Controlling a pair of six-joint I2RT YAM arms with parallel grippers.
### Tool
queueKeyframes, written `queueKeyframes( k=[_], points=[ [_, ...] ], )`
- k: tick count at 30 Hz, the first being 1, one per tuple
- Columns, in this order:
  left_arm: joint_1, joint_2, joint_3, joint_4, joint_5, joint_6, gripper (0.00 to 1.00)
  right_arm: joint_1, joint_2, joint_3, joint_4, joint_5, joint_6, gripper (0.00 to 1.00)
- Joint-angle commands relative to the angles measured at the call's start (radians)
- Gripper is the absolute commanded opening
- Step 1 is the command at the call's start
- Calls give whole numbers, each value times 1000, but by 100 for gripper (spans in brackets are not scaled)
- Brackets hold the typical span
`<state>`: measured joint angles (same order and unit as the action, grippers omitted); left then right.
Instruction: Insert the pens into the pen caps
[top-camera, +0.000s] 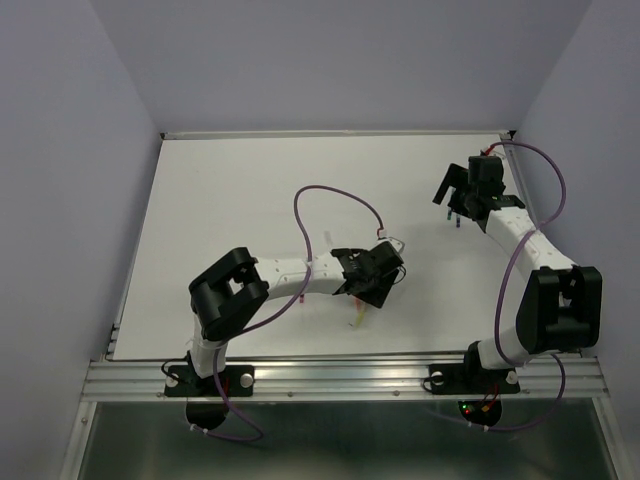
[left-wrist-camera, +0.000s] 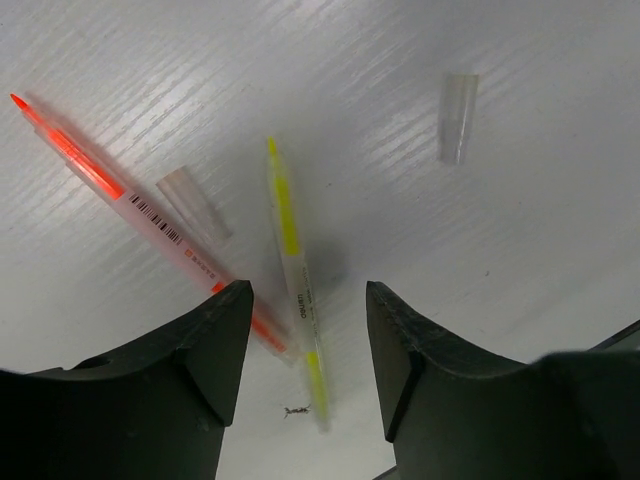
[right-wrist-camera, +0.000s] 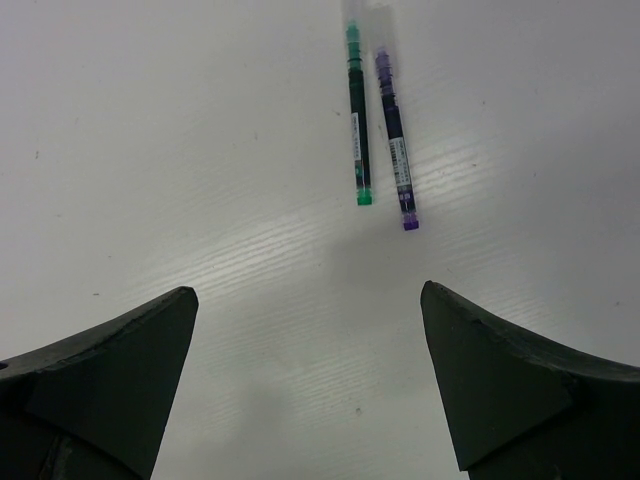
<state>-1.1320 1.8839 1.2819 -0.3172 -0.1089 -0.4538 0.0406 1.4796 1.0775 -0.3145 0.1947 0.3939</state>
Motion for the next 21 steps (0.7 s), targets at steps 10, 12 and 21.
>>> queueKeyframes(
  k=[10,12,21],
  points=[
    [-28,18,19,-23,-18,21,51,-1,-12,-1,15,37,-3,100],
    [-28,26,20,-26,-21,23,51,-1,-13,-1,15,37,-4,100],
    [-34,24,-3,-28,-21,10,38,-1,-24,-4,14,42,-4,100]
  ],
)
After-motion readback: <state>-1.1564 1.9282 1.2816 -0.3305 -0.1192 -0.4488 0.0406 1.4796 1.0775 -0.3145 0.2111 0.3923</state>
